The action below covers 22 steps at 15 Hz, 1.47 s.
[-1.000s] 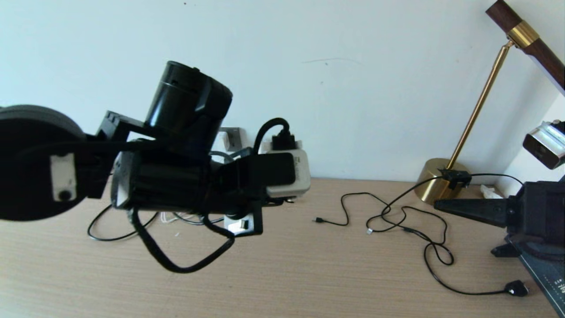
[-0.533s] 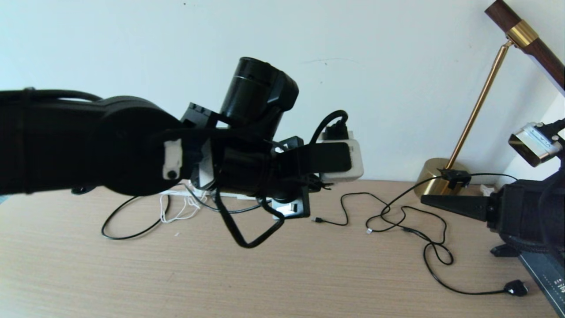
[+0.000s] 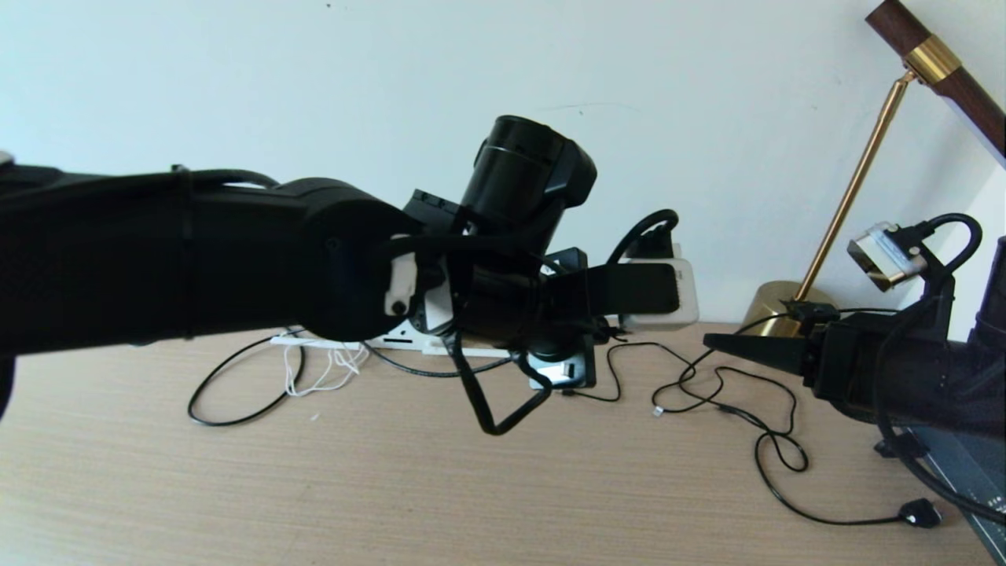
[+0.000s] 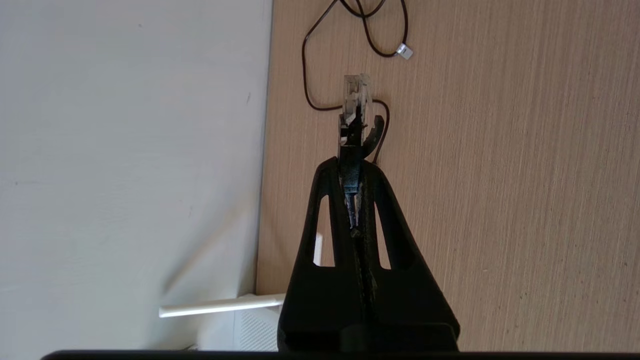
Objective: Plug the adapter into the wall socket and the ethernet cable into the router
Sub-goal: Hand it to the other hand
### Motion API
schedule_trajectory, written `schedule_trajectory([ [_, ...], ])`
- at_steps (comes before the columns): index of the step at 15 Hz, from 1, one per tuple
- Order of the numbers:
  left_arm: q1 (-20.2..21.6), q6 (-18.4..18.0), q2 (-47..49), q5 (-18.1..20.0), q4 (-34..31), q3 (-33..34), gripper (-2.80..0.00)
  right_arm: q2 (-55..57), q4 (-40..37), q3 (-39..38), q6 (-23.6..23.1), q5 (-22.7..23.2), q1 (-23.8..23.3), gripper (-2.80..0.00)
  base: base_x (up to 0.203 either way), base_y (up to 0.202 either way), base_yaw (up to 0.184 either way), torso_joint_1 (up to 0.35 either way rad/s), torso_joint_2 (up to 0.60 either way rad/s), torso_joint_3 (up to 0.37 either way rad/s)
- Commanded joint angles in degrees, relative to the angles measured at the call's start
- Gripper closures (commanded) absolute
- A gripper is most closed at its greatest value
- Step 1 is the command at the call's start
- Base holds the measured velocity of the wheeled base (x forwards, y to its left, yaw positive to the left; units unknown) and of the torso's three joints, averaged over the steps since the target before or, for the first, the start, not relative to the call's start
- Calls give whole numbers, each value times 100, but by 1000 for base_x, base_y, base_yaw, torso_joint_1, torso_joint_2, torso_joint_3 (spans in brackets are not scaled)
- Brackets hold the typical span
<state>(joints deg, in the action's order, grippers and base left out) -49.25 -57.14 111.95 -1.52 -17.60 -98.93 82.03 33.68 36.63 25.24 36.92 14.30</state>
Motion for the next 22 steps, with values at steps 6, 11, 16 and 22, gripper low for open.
schedule_trajectory([
  [6,-217,-26,4,12,73,-21,0,-179,51,-86,341,87,214,-280,0,0,0,0,0,0],
  [11,-245,-26,-250,264,94,162,0,-96,700,-471,377,525,213,-280,0,0,0,0,0,0],
  [16,-309,-26,-209,533,441,225,0,260,1026,-490,385,588,214,-280,0,0,0,0,0,0],
  [22,-480,-26,-191,583,442,273,0,55,1026,-332,386,563,319,-280,0,0,0,0,0,0],
])
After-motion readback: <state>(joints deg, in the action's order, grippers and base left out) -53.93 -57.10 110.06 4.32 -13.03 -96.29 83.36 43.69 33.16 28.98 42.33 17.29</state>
